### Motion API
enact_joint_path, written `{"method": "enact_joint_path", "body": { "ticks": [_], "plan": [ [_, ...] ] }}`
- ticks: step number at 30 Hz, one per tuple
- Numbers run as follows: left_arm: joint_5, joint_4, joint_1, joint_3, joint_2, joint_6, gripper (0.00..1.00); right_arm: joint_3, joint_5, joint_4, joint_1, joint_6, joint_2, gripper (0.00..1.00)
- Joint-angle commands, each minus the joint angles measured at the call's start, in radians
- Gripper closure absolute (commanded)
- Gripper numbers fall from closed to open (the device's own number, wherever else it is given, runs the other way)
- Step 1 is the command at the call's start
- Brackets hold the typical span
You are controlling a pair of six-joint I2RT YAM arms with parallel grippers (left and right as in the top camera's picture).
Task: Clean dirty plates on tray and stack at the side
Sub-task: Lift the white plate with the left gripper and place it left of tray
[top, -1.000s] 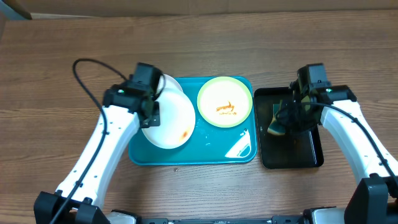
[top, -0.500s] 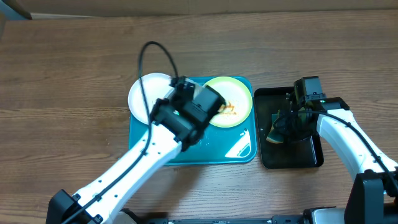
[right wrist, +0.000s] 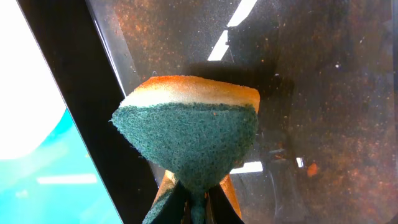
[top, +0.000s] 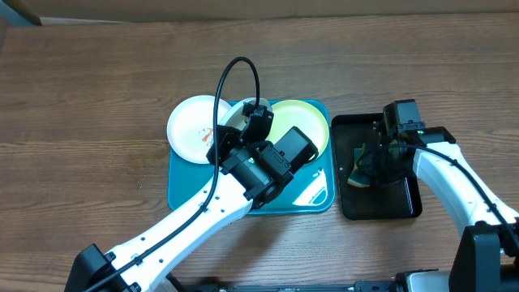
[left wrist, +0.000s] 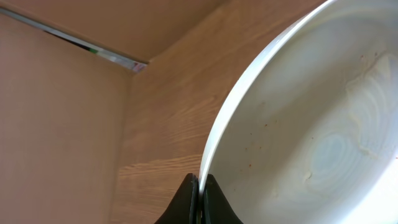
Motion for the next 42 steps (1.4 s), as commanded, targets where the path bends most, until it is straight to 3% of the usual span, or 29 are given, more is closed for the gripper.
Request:
{"method": "enact_joint_path", "body": {
  "ticks": [1, 11, 23, 31, 35, 42],
  "plan": [
    [0.076, -0.01, 0.027, 0.024, 0.003, -0.025, 0.96, 0.006, 0.003, -0.003, -0.001, -0.004, 0.004, 0.96],
    [0.461, -0.156, 0.278, 0.024, -0.006, -0.164, 0.96, 0.171, 0.004, -0.13, -0.001, -0.007, 0.004, 0.96],
    [1.011, -0.148, 0.729, 0.024, -0.093, -0.134, 0.96, 0.096, 0.04, -0.029, 0.001, -0.003, 0.131, 0.96],
    [1.123, -0.156, 0.935, 0.024, -0.093, -0.079, 0.96, 0.066, -0.006, 0.042, 0.0, -0.004, 0.291, 0.96],
    [1.191, -0.156, 1.014, 0.024, -0.093, -0.028, 0.96, 0.091, -0.023, 0.009, -0.003, -0.006, 0.275, 0.96],
    [1.177, -0.154, 1.129, 0.024, -0.093, -0.024, 0.96, 0.228, -0.024, -0.094, -0.045, -0.008, 0.184, 0.96]
  ]
}}
